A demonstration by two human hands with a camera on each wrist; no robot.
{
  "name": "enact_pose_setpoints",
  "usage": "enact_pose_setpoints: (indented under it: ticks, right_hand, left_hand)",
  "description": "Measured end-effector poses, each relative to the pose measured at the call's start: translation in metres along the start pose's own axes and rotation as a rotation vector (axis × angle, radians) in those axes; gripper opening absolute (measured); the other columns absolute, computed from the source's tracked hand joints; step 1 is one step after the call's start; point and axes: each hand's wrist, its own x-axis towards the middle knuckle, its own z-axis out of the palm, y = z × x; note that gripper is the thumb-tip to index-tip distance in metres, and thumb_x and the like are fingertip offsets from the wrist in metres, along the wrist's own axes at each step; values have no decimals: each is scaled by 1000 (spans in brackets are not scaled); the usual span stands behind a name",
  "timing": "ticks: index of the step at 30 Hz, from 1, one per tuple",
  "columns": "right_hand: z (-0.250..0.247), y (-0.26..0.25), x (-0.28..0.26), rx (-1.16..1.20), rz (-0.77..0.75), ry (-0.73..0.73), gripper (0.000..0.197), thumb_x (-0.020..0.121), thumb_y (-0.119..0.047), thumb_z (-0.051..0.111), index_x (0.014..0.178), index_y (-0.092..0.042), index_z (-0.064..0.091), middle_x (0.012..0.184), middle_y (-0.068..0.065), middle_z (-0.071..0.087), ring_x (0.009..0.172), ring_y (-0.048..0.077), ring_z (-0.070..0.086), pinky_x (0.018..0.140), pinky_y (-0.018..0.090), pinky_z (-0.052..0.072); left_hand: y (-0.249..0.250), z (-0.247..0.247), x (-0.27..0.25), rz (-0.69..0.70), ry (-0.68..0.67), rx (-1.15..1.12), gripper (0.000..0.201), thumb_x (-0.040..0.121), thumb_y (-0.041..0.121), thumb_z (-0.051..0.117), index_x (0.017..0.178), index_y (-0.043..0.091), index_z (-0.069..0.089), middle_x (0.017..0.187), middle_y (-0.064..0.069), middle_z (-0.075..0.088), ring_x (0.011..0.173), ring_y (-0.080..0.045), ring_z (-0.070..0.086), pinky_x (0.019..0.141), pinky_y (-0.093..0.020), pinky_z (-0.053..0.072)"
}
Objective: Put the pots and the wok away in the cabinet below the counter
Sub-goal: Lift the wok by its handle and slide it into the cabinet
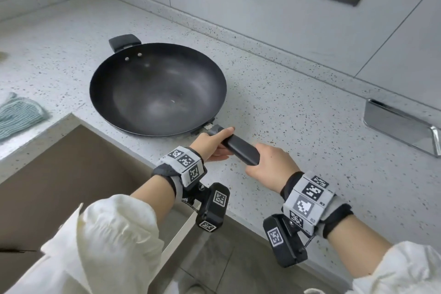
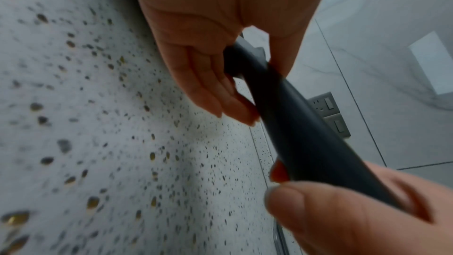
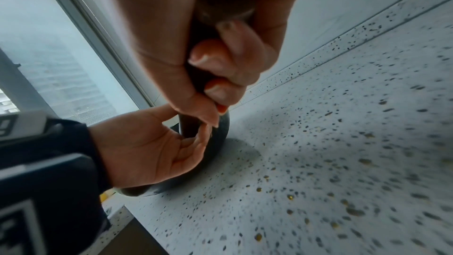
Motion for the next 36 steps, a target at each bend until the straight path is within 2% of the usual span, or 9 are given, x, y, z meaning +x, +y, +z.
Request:
enact_pose_setpoints:
  ticks: [2, 4, 8, 14, 18, 23, 29, 33, 36]
  right_hand:
    - [4, 9, -11, 26, -1, 13, 18, 80, -23, 57, 94, -14, 49, 68, -2, 48, 70, 24, 52, 57, 27, 40]
    - [9, 17, -25, 55, -6, 23, 22, 79, -22, 57, 97, -11, 52, 74, 2, 54, 72, 26, 55, 63, 30, 45]
    - [20, 40, -63, 97, -12, 33, 24, 79, -22, 56, 99, -9, 53, 80, 5, 56, 72, 26, 54, 67, 32, 47]
    - [25, 95, -135, 110, -68, 45, 21, 79, -19, 56, 95, -7, 54, 77, 7, 54, 70, 29, 50, 65, 32, 44]
    - [25, 139, -201, 73, -124, 28, 13, 80, -20, 54, 88, -11, 48, 76, 7, 52, 69, 29, 48, 63, 31, 40]
    - [31, 178, -268, 14, -172, 16, 18, 81, -22, 54, 93, -10, 50, 76, 5, 52, 70, 28, 48, 63, 30, 38]
    - [56, 195, -330, 31, -170, 20, 22, 80, -22, 52, 99, -10, 53, 75, 3, 55, 70, 30, 51, 66, 32, 42]
    - [82, 197, -377, 57, -133, 18, 24, 81, -23, 52, 103, -12, 54, 81, 6, 60, 83, 35, 59, 67, 33, 41]
    - [101, 198, -408, 85, -100, 14, 29, 80, -23, 54, 108, -13, 54, 83, 7, 62, 88, 35, 61, 69, 34, 43]
  left_hand:
    - [-5, 7, -5, -32, -15, -37, 36, 79, 35, 66, 96, 5, 56, 82, -10, 67, 65, -16, 70, 66, -26, 60]
    - [-12, 16, -14, -61, -35, -72, 33, 80, 29, 66, 99, 5, 55, 83, -11, 66, 72, -21, 68, 65, -28, 60]
    - [-32, 41, -43, -69, -26, -61, 24, 81, 24, 65, 92, 5, 55, 79, -10, 66, 59, -14, 70, 58, -25, 60]
    - [-75, 103, -105, -56, 27, -84, 28, 83, 21, 63, 101, 3, 51, 82, -11, 63, 70, -19, 65, 52, -21, 58]
    - [-117, 152, -154, -40, 54, -138, 31, 84, 20, 62, 106, 2, 50, 88, -10, 60, 74, -19, 63, 48, -20, 57]
    - [-160, 193, -208, -69, 76, -187, 23, 84, 19, 62, 98, 4, 53, 92, -11, 59, 76, -20, 62, 48, -21, 57]
    - [-205, 211, -259, -88, 81, -210, 29, 83, 19, 63, 105, 2, 52, 90, -12, 62, 74, -18, 63, 50, -20, 58]
    - [-239, 209, -289, -94, 85, -145, 45, 82, 20, 64, 117, -6, 52, 105, -19, 62, 75, -18, 64, 54, -20, 59]
    - [-262, 210, -310, -114, 57, -152, 38, 82, 20, 64, 110, -4, 54, 100, -17, 63, 75, -19, 65, 54, -21, 59]
